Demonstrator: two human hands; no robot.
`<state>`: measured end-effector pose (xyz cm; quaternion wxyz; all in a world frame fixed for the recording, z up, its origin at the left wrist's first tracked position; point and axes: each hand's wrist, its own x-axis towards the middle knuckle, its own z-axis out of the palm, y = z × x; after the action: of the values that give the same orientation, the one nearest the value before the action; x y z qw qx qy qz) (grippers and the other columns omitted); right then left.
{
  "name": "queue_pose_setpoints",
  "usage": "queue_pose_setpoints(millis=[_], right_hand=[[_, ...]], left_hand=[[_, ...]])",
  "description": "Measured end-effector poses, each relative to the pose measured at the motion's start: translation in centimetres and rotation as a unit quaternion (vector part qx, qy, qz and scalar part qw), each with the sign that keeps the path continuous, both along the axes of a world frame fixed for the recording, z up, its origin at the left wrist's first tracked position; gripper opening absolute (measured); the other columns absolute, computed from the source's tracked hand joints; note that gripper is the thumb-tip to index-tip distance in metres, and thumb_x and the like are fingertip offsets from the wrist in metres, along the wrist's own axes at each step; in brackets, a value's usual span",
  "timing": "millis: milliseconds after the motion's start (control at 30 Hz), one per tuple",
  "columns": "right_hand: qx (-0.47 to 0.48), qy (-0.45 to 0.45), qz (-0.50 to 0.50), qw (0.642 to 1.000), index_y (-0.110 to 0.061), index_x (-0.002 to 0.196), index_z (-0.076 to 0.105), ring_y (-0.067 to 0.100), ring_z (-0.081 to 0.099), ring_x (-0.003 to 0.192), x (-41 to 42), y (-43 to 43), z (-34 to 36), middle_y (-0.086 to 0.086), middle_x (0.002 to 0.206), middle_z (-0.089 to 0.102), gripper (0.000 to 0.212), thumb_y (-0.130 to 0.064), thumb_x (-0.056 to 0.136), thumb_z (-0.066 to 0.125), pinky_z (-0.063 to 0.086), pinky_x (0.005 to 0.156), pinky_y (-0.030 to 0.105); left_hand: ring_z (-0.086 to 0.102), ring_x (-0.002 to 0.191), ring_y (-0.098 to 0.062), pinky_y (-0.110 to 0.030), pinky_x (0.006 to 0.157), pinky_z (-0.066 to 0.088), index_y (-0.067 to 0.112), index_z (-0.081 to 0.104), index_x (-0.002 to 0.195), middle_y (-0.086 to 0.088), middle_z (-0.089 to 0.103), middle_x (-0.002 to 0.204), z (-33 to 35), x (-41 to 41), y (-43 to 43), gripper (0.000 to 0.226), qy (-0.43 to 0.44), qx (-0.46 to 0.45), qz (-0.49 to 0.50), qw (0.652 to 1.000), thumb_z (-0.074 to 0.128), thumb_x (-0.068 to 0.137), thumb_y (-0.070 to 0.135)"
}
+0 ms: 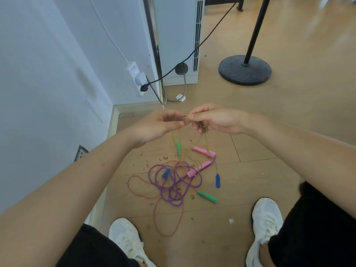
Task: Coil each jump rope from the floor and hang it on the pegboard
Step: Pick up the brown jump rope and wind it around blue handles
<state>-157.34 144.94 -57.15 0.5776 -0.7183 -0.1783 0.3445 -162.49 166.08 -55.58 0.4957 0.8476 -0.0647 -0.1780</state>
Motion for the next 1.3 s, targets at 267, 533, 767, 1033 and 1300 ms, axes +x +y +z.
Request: queue_pose_setpoints(millis=[267, 533, 767, 1033, 1300], right_hand=[[0.000, 0.029, 0.012, 1.000, -0.002, 0.106, 0.067, 0.022, 0.062, 0.081, -0.3, -1.2, 1.1, 0.006, 0.079, 0.065, 0.035, -0.034, 0.095, 0.056, 0.048, 0.087, 0.039], [-0.026, 0.078, 0.029, 0.996, -0.010, 0.109, 0.062, 0.025, 0.064, 0.096, 0.1, -2.7, 0.9, 0.010, 0.093, 0.069, 0.059, -0.061, 0.090, 0.041, 0.043, 0.094, 0.043], [-0.005, 0.022, -0.034, 0.999, -0.006, 0.103, 0.064, 0.019, 0.066, 0.082, 0.3, -3.2, 0.0, 0.003, 0.079, 0.066, 0.011, -0.007, 0.098, 0.054, 0.047, 0.100, 0.048], [0.006, -0.001, -0.045, 0.999, -0.002, 0.112, 0.066, 0.014, 0.059, 0.067, 0.4, -2.7, 1.0, 0.002, 0.077, 0.064, 0.019, -0.011, 0.099, 0.055, 0.052, 0.068, 0.025], [0.019, 0.012, -0.024, 0.999, -0.003, 0.107, 0.069, 0.015, 0.055, 0.065, 0.0, -2.2, 1.5, 0.003, 0.073, 0.060, 0.018, -0.010, 0.099, 0.054, 0.049, 0.070, 0.027]], left_hand=[[0.063, 0.083, -0.009, -0.029, 0.088, 0.046, 0.018, 0.073, 0.090, -0.001, 0.072, 0.083, 0.6, 0.2, 0.0, 0.013, -0.012, -0.064, 0.049, 0.997, 0.063, 0.096, 0.026], [0.062, 0.081, -0.016, -0.030, 0.079, 0.047, 0.017, 0.073, 0.082, 0.002, 0.070, 0.075, 1.8, 1.7, 2.9, 0.015, -0.061, -0.161, 0.307, 0.936, 0.065, 0.094, 0.022], [0.063, 0.090, -0.019, -0.033, 0.089, 0.050, 0.017, 0.071, 0.093, 0.000, 0.072, 0.100, 0.5, 2.8, 6.0, 0.008, -0.056, -0.076, 0.413, 0.906, 0.065, 0.089, 0.021], [0.063, 0.111, -0.004, -0.027, 0.097, 0.049, 0.029, 0.069, 0.118, 0.013, 0.070, 0.116, 0.4, 0.7, 1.2, 0.026, -0.051, -0.019, 0.155, 0.986, 0.068, 0.092, 0.026], [0.064, 0.088, -0.011, -0.025, 0.086, 0.049, 0.015, 0.072, 0.105, -0.002, 0.072, 0.096, -0.2, -0.4, -2.2, 0.013, -0.107, -0.040, 0.015, 0.993, 0.068, 0.094, 0.020]])
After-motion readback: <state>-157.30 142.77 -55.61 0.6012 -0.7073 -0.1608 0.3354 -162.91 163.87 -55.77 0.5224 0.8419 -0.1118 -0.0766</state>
